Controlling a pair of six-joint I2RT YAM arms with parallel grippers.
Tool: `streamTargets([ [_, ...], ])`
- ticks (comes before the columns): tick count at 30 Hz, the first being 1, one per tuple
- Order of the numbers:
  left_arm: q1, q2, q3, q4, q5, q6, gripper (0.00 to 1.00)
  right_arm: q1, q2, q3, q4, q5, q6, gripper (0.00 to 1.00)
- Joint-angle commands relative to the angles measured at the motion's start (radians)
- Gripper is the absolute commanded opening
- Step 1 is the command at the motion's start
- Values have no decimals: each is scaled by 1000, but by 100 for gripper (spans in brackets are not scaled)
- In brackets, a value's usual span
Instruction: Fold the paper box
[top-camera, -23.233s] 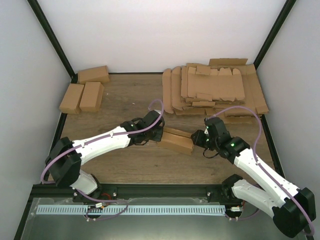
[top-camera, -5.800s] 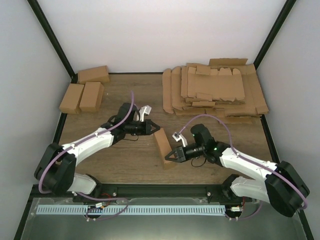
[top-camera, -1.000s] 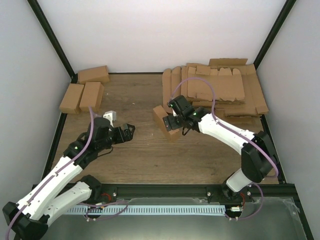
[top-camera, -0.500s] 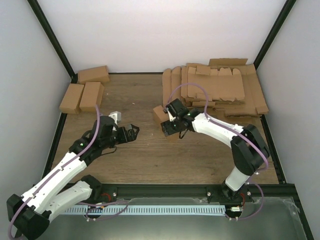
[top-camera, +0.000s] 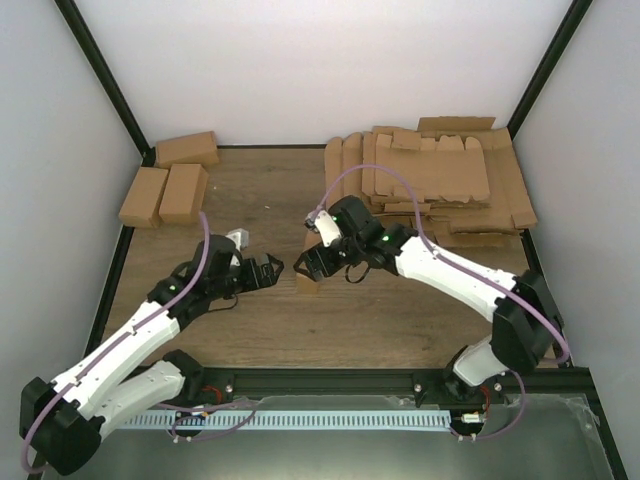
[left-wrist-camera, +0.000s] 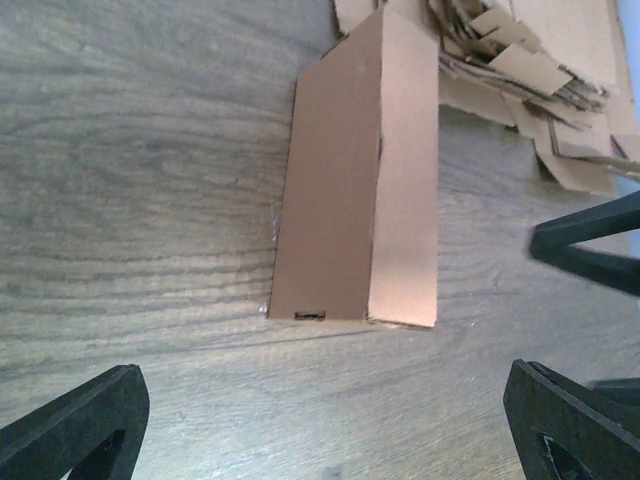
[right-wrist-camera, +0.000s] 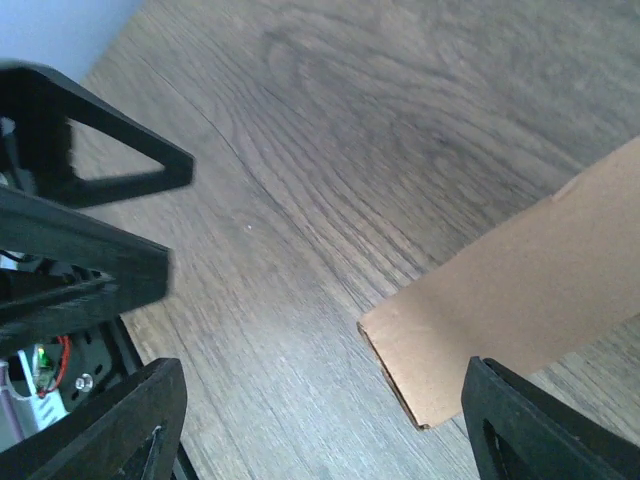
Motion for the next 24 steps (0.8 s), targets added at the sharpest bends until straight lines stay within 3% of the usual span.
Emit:
streamTargets([
  [1,3,4,-28,42,41,6,100,-27,-55,-41,39,-20,17,78],
  [4,-1,49,-21,45,41,58,100,-93,-94,-91,47,33,81,77],
  [9,-69,143,31,34,-88,95,100,-173,-217,-205,101,92,141,79],
  [17,-285,384,201,-48,-381,112,100,-189,-407,-347,121,267,203,83],
  [24,-354,558,305,-83,-436,118,100,-188,-545,-419,116,343,221,83],
])
